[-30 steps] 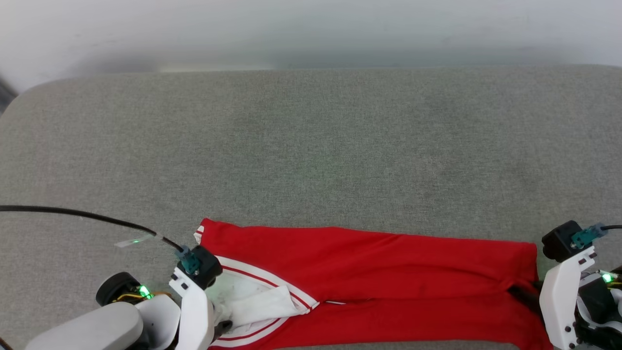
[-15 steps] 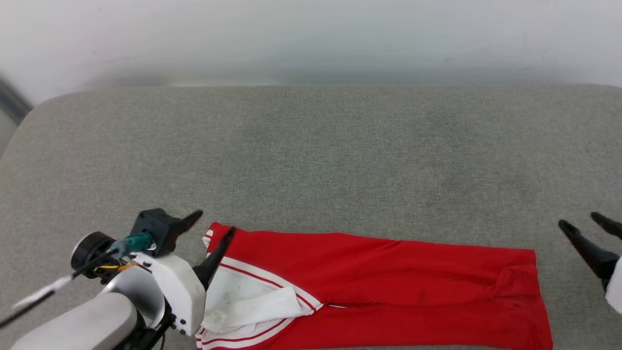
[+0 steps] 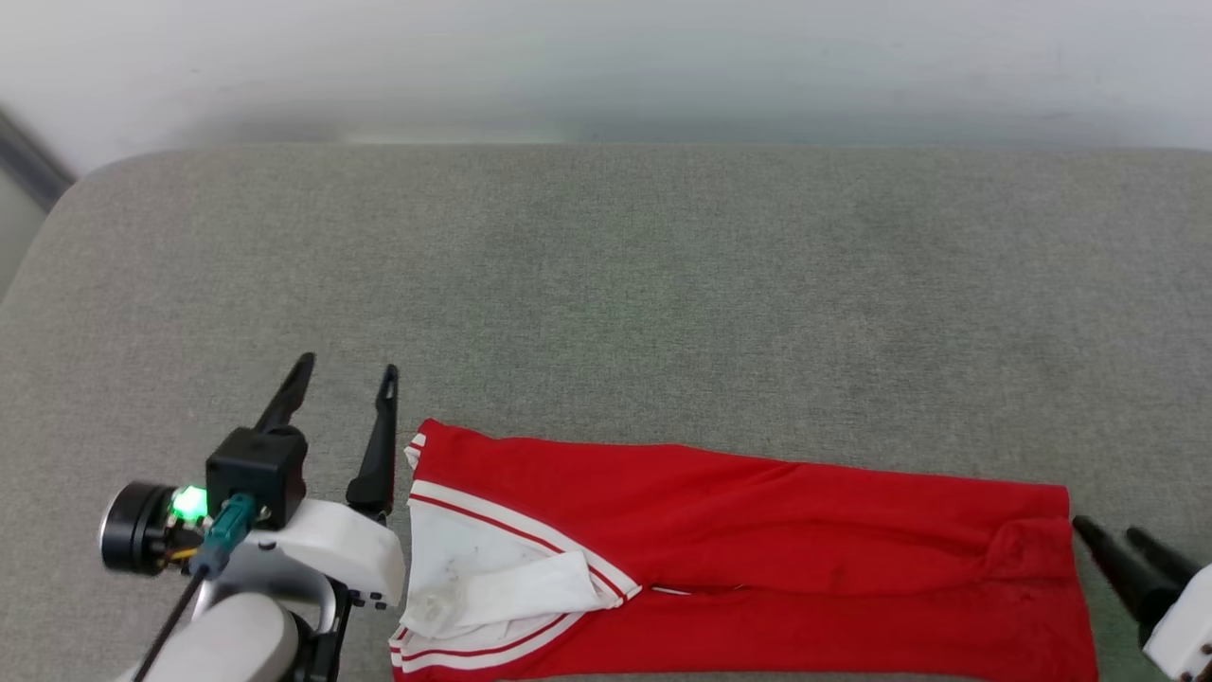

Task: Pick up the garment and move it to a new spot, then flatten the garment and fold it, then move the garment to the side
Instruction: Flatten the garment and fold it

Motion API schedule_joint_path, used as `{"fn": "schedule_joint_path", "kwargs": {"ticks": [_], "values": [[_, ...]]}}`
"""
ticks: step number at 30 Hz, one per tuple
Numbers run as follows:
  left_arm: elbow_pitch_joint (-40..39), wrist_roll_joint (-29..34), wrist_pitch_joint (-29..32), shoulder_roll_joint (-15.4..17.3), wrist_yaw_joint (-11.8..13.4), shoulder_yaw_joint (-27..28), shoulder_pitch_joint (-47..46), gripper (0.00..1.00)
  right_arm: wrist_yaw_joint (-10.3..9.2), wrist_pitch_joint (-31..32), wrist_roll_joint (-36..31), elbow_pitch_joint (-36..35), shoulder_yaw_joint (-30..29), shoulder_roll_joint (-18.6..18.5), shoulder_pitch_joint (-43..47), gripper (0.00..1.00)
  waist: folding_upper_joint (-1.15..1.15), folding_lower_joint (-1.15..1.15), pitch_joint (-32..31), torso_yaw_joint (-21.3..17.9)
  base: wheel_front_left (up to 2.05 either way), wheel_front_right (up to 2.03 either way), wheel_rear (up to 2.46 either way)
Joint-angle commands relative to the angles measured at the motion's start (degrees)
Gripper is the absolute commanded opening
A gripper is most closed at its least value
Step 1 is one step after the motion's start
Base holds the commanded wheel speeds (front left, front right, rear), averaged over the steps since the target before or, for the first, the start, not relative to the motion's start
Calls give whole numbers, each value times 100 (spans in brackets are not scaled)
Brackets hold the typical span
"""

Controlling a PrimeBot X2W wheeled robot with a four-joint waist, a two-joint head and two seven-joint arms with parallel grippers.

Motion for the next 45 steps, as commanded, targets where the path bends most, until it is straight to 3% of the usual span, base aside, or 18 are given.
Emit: {"fn": "schedule_joint_path", "kwargs": {"ticks": [1,8,16,23,24,25,26,33,45], "values": [[-10,77,-34,-67,58,120,190,100,-2,52,14,0,-28,68,84,100,0,0,15,13,0,0,0],[-153,1146,-37,-778,154,1395,1157,100,-2,740,191,102,45,605,245,100,0,0,91,69,0,0,0],[-282,2322,-38,-1771,-163,2558,1999,100,-5,1146,169,283,476,795,331,100,0,0,138,89,0,0,0],[-303,3170,-39,-2521,-524,3170,2486,100,-3,1196,106,452,804,889,218,100,0,0,126,110,0,0,0],[-291,3265,-39,-2617,-578,3223,2530,100,-2,1207,106,468,848,883,198,48,0,0,119,109,0,0,0],[-282,3358,-39,-2698,-639,3282,2571,100,-1,1202,109,482,864,868,172,20,0,0,110,112,0,0,0],[-269,3440,-39,-2775,-690,3330,2616,100,-1,1179,110,493,870,850,140,0,0,0,99,112,0,0,0],[-174,3946,-38,-3081,-930,3589,2852,100,-2,1030,160,382,753,473,-78,0,0,0,-31,82,0,0,0],[-209,4232,-33,-3195,-1163,3760,3040,100,-4,1036,103,410,38,-623,0,0,0,0,-274,28,0,0,0]]}}
